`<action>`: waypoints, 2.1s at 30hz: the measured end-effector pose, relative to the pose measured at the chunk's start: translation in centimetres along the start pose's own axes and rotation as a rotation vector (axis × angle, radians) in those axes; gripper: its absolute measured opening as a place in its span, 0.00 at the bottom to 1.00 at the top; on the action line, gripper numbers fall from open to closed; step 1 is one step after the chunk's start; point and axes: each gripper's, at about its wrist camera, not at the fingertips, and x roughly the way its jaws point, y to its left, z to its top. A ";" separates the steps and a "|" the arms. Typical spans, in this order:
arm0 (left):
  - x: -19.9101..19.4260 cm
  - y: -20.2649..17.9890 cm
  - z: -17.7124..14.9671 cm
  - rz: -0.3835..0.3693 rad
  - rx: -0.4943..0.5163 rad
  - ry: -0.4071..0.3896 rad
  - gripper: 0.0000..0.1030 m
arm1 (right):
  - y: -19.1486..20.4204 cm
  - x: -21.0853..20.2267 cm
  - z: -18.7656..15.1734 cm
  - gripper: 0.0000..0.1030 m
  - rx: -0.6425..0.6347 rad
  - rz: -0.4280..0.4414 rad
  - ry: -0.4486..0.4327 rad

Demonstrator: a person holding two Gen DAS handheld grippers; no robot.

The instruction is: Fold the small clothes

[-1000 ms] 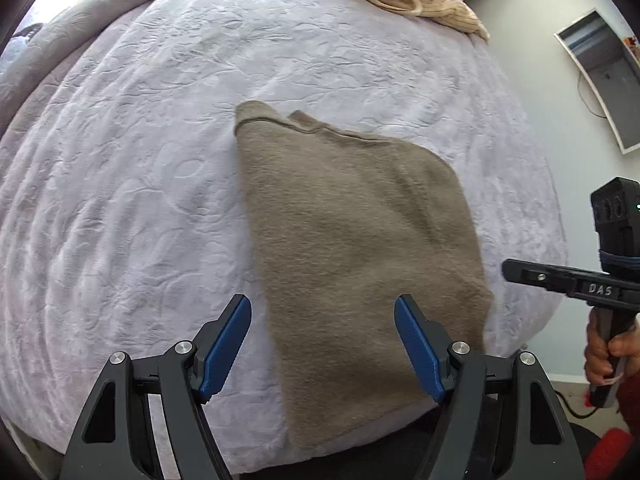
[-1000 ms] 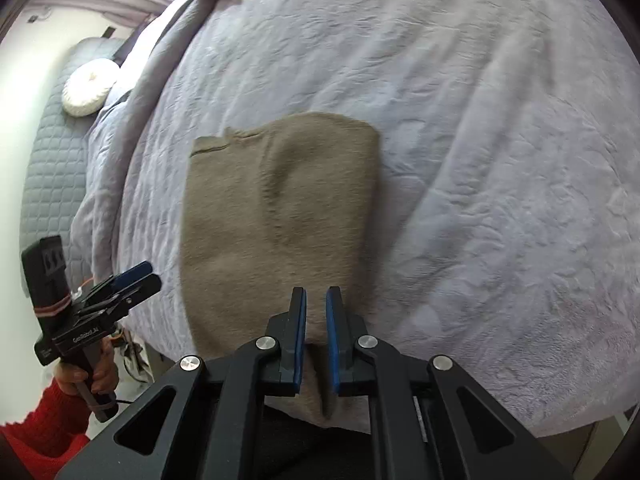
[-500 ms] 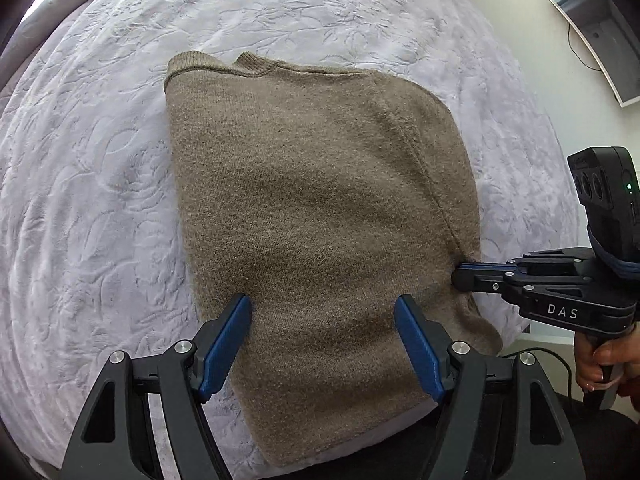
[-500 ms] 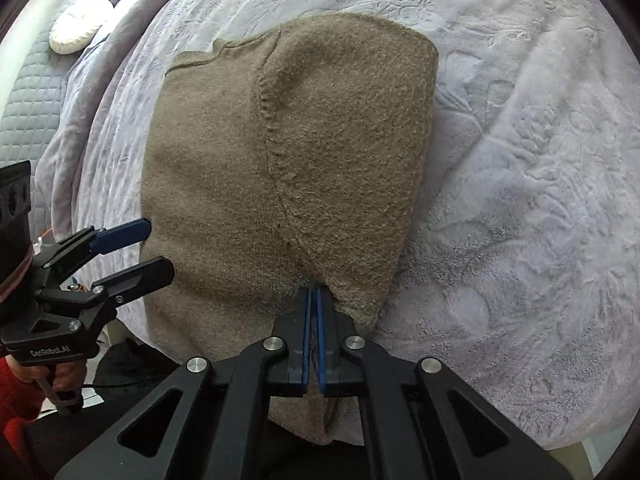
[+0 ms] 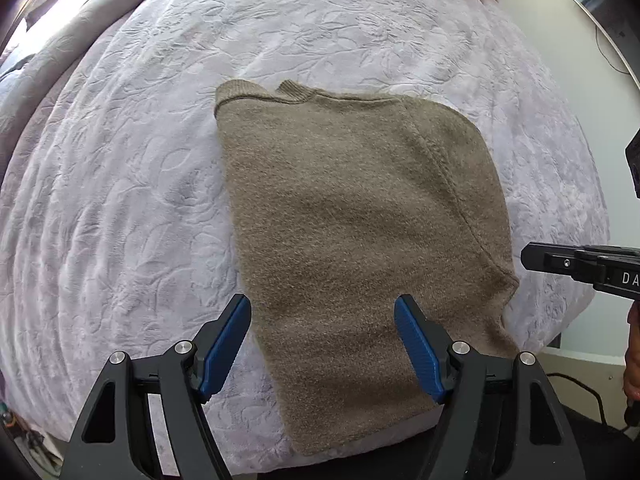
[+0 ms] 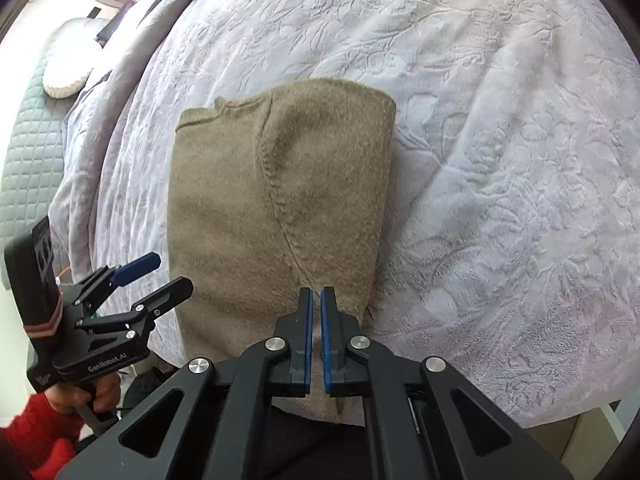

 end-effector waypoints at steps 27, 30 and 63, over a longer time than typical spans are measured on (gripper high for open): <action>-0.8 1.3 0.8 0.143 -0.153 0.005 0.99 | 3.9 0.5 0.3 1.00 -0.058 -0.296 -0.069; -0.9 1.5 0.8 0.145 -0.161 0.010 0.99 | 3.9 0.5 0.4 1.00 -0.049 -0.318 -0.066; -0.6 1.4 0.9 0.169 -0.144 0.025 0.99 | 3.4 0.6 0.5 1.00 -0.031 -0.366 -0.052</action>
